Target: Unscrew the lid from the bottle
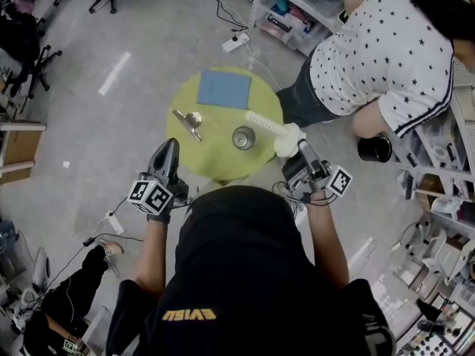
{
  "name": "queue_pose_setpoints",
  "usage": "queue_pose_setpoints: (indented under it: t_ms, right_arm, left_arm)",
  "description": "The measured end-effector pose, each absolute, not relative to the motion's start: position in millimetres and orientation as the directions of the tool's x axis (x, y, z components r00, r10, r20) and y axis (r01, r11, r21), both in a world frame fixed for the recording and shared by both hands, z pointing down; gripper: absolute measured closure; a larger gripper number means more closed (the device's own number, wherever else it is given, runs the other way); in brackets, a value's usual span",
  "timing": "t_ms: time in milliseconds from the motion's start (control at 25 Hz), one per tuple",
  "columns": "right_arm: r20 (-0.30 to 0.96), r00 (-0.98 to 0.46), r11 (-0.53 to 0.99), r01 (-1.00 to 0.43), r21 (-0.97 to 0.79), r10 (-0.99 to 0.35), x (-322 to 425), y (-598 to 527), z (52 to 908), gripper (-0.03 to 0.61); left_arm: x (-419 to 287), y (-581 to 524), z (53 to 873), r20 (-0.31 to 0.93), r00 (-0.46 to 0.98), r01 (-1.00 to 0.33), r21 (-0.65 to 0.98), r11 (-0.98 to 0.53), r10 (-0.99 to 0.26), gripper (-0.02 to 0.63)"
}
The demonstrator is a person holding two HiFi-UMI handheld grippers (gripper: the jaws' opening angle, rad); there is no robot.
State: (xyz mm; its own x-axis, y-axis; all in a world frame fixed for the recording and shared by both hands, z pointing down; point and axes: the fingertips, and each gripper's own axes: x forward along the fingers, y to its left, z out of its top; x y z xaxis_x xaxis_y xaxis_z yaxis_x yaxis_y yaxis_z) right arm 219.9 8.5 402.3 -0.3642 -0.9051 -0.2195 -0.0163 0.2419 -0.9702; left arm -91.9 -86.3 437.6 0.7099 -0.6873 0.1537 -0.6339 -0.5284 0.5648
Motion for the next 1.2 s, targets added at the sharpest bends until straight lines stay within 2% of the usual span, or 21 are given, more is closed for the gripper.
queue_pose_setpoints:
  t_ms: [920, 1200]
  right_arm:
    - [-0.221, -0.314, 0.231, 0.004, -0.973, -0.924, 226.3, 17.6, 408.0, 0.238]
    - [-0.193, -0.313, 0.214, -0.036, -0.976, -0.93, 227.4, 19.7, 407.9, 0.238]
  left_arm:
    - [-95.4, -80.3, 440.1, 0.152, 0.713, -0.63, 0.568, -0.529, -0.685, 0.595]
    - [-88.1, -81.2, 432.5, 0.154, 0.709, -0.641, 0.548, -0.537, -0.688, 0.595]
